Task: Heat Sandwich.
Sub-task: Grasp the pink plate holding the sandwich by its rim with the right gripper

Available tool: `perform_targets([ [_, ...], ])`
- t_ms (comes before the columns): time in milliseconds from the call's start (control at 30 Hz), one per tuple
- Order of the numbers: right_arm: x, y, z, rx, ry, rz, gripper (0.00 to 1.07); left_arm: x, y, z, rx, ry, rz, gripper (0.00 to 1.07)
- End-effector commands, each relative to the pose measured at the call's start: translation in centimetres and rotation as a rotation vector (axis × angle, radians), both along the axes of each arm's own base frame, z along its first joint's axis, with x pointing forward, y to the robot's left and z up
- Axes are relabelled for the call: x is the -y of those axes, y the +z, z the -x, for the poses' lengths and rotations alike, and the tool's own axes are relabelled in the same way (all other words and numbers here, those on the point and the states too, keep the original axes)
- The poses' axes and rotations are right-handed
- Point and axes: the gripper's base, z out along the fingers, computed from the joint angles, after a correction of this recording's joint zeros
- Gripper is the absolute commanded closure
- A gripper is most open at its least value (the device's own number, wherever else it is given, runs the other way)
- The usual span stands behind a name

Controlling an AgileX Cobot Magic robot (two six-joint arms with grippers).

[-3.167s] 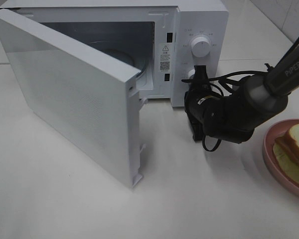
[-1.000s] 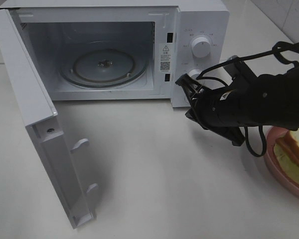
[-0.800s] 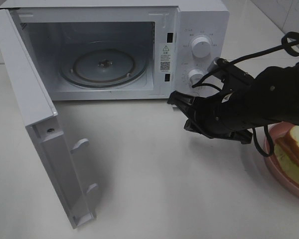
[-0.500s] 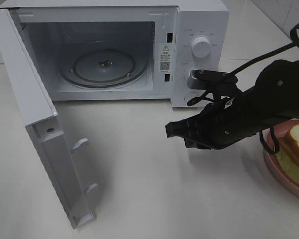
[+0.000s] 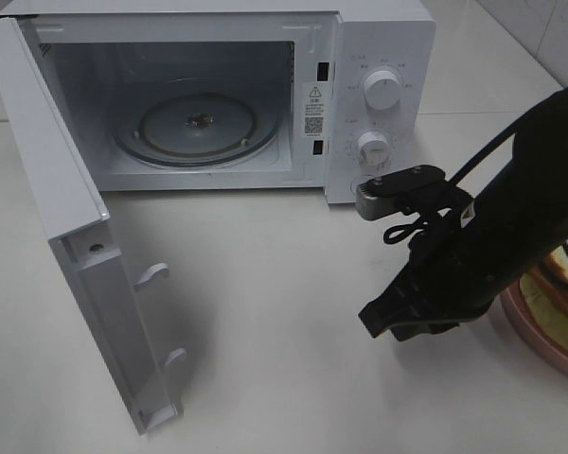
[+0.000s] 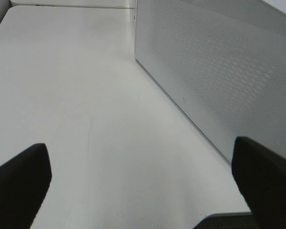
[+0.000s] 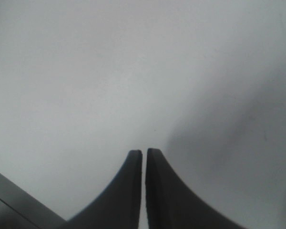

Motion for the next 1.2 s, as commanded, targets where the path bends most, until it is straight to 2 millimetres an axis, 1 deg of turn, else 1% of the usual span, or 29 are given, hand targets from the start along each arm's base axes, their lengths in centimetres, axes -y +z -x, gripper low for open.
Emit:
perform_targets([
  [33, 1.2, 1.0, 0.3, -0.024, -0.023, 0.011, 1.00, 0.0, 0.0, 0.2, 0.026, -0.005, 0.004, 0.09],
  [100, 2.1, 1.7, 0.4, -0.030, -0.043, 0.012, 0.99, 0.0, 0.0, 0.2, 0.026, -0.005, 0.004, 0.09],
  [200, 2.7, 2.3, 0.5, -0.026, -0.042, 0.023, 0.98, 0.0, 0.0, 0.2, 0.026, -0.005, 0.004, 0.09],
  [267, 3.5, 2.9, 0.7, -0.024, -0.051, 0.039, 0.96, 0.0, 0.0, 0.2, 0.026, -0.005, 0.004, 0.09],
  [300, 3.5, 2.9, 0.7, -0.024, -0.051, 0.039, 0.96, 0.0, 0.0, 0.2, 0.026, -0.005, 0.004, 0.09],
  [433, 5.0, 3.8, 0.8, -0.026, -0.100, 0.061, 0.92, 0.0, 0.0, 0.2, 0.026, -0.005, 0.004, 0.09],
  [467, 5.0, 3.8, 0.8, -0.026, -0.100, 0.061, 0.92, 0.0, 0.0, 0.2, 0.026, -0.005, 0.004, 0.09],
  [533, 5.6, 4.0, 0.8, -0.028, -0.130, 0.071, 0.90, 0.0, 0.0, 0.2, 0.026, -0.005, 0.004, 0.09],
  [567, 6.2, 4.2, 0.8, -0.029, -0.157, 0.085, 0.87, 0.0, 0.0, 0.2, 0.026, -0.005, 0.004, 0.09],
  [600, 6.2, 4.2, 0.8, -0.029, -0.157, 0.085, 0.87, 0.0, 0.0, 0.2, 0.026, -0.005, 0.004, 0.09],
  [667, 6.6, 4.4, 0.8, -0.026, -0.185, 0.095, 0.83, 0.0, 0.0, 0.2, 0.026, -0.005, 0.004, 0.09],
  [733, 6.9, 4.6, 0.8, -0.012, -0.211, 0.120, 0.73, 0.0, 0.0, 0.2, 0.026, -0.005, 0.004, 0.09],
  [767, 6.9, 4.6, 0.8, -0.012, -0.211, 0.120, 0.73, 0.0, 0.0, 0.2, 0.026, -0.005, 0.004, 0.09],
  [833, 7.2, 4.6, 0.8, -0.005, -0.228, 0.142, 0.62, 0.0, 0.0, 0.2, 0.026, -0.005, 0.004, 0.09],
  [867, 7.4, 4.6, 0.7, 0.004, -0.236, 0.163, 0.50, 0.0, 0.0, 0.2, 0.026, -0.005, 0.004, 0.09],
  [900, 7.4, 4.6, 0.7, 0.004, -0.236, 0.163, 0.50, 0.0, 0.0, 0.2, 0.026, -0.005, 0.004, 0.09],
  [967, 7.6, 4.6, 0.6, 0.017, -0.226, 0.183, 0.37, 0.0, 0.0, 0.2, 0.026, -0.005, 0.004, 0.09],
  [1000, 7.7, 4.6, 0.6, 0.028, -0.213, 0.201, 0.25, 0.0, 0.0, 0.2, 0.026, -0.005, 0.004, 0.09],
  [1033, 7.8, 4.6, 0.5, 0.035, -0.207, 0.208, 0.19, 0.0, 0.0, 0.2, 0.026, -0.005, 0.004, 0.09],
  [1067, 7.8, 4.6, 0.5, 0.035, -0.207, 0.208, 0.19, 0.0, 0.0, 0.2, 0.026, -0.005, 0.004, 0.09],
  [1133, 7.8, 4.6, 0.4, 0.052, -0.199, 0.216, 0.10, 0.0, 0.0, 0.2, 0.026, -0.005, 0.004, 0.09],
  [1200, 7.8, 4.6, 0.3, 0.057, -0.199, 0.214, 0.10, 0.0, 0.0, 0.2, 0.026, -0.005, 0.004, 0.09],
])
